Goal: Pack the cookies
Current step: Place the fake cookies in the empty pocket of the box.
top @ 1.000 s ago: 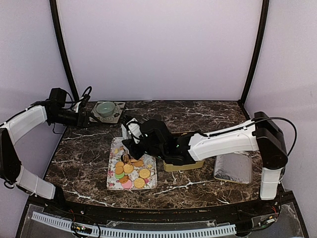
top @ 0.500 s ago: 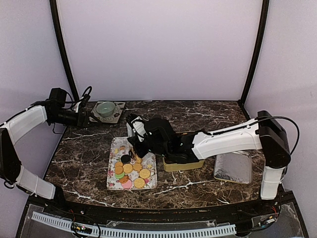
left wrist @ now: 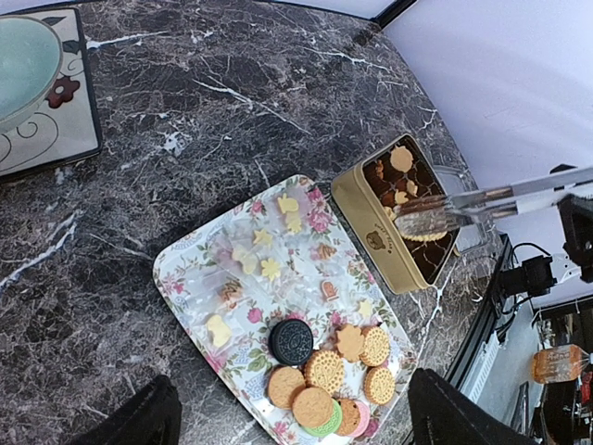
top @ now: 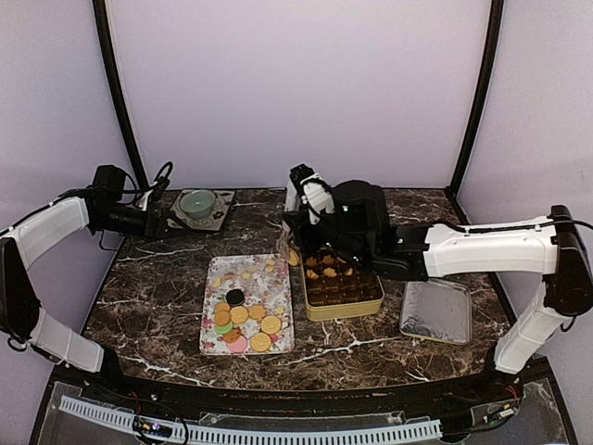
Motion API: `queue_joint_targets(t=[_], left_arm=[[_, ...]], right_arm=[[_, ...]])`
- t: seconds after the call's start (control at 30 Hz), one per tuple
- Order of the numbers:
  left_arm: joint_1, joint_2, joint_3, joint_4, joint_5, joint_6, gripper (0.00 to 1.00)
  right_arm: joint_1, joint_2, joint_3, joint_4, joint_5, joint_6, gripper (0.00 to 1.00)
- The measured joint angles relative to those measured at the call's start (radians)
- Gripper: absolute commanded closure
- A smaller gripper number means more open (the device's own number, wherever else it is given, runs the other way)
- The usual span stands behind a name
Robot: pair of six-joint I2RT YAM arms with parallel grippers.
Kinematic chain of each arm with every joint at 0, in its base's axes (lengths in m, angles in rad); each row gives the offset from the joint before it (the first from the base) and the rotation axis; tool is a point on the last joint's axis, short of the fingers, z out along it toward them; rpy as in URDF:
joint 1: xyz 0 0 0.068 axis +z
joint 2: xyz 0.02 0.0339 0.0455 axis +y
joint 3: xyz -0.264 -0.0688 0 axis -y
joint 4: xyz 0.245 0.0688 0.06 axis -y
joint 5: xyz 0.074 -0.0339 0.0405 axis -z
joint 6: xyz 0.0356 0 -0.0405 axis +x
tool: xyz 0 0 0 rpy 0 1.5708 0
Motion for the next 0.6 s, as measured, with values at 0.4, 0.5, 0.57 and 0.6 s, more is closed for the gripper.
queue_joint_targets(t=[0.4,0.5,0.57,0.6], left_arm=[[0.000,0.001,0.000,0.000,0.006,0.000,0.12],[0.000,0.001,0.000,0.000,0.007,0.000,0.12],[0.000,0.001,0.000,0.000,0.007,0.000,0.12],[0.000,0.001,0.000,0.000,0.008,0.000,0.12]], right_arm=[[-0.211,-0.352,-0.319,-0.023,0.084,0.004,0.81],[-0.241,-0.383,-0.356,-0.039,0.094,0.004,0.82],[-0.253,-0.391,-0.374,-0.042,0.098,0.004,0.82],[-0.259,-0.393,-0.385,-0.042,0.098,0.004,0.82]])
